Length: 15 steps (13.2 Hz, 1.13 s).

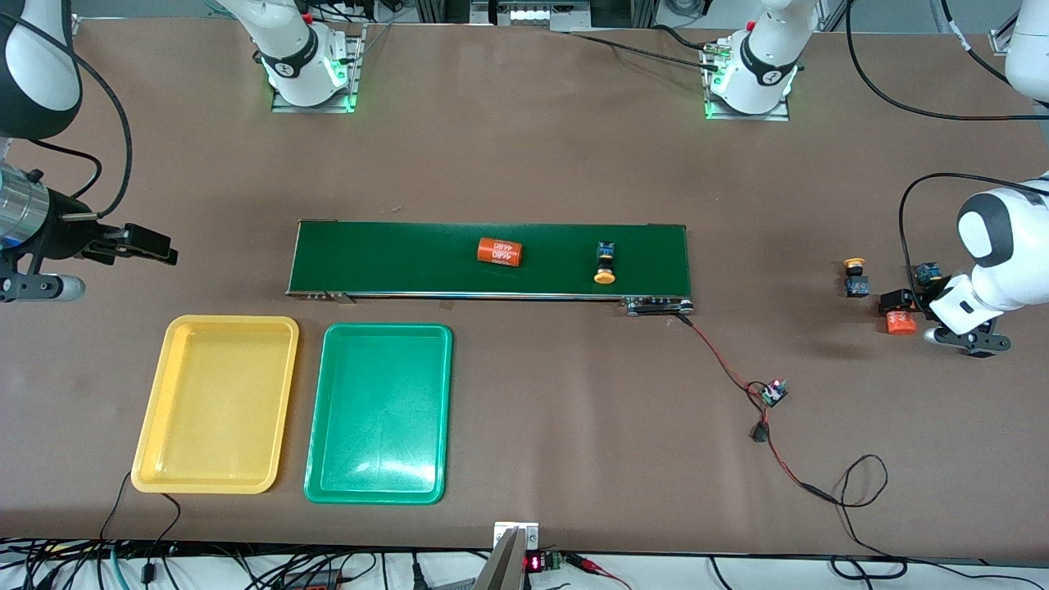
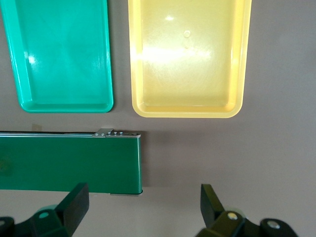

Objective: Sort buttons by color to trays
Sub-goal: 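Return the left gripper and grasp the second orange cylinder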

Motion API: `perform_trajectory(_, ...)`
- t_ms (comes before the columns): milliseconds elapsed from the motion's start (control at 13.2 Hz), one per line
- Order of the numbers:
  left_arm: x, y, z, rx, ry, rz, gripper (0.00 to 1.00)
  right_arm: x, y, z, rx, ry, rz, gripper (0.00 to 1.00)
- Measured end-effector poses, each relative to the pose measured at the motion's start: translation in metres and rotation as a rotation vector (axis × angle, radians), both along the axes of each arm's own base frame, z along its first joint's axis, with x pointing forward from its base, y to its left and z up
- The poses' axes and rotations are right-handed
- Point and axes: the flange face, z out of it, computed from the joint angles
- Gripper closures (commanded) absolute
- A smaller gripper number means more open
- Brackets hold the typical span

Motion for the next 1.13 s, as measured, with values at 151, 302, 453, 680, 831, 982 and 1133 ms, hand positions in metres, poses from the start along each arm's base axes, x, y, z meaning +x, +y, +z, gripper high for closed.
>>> perform_trajectory(151, -0.001, 0.000, -0.003, -0.005, 0.004, -0.025, 0.00, 0.000, 0.000, 0.000, 0.000, 0.000, 0.000, 0.00)
perform_trajectory(302, -0.002, 0.001, -0.006, -0.008, 0.007, -0.031, 0.00, 0.000, 0.000, 0.000, 0.000, 0.000, -0.001, 0.00)
perform_trajectory(453, -0.004, 0.005, -0.009, -0.011, 0.012, -0.028, 0.00, 0.000, 0.000, 0.000, -0.001, 0.000, -0.008, 0.00)
perform_trajectory(680, -0.009, 0.016, -0.016, -0.018, 0.014, -0.035, 0.00, 0.000, 0.000, 0.000, -0.005, 0.003, -0.055, 0.00)
perform_trajectory(831, -0.012, 0.024, -0.020, -0.021, 0.007, -0.047, 0.00, 0.000, 0.000, 0.000, -0.005, 0.003, -0.060, 0.00)
perform_trajectory(982, -0.012, 0.023, -0.023, -0.024, 0.002, -0.067, 0.00, 0.000, 0.000, 0.000, -0.005, 0.003, -0.060, 0.00)
perform_trajectory(1133, -0.010, 0.020, -0.024, -0.027, 0.001, -0.074, 0.00, 0.000, 0.000, 0.000, -0.005, 0.003, -0.060, 0.00)
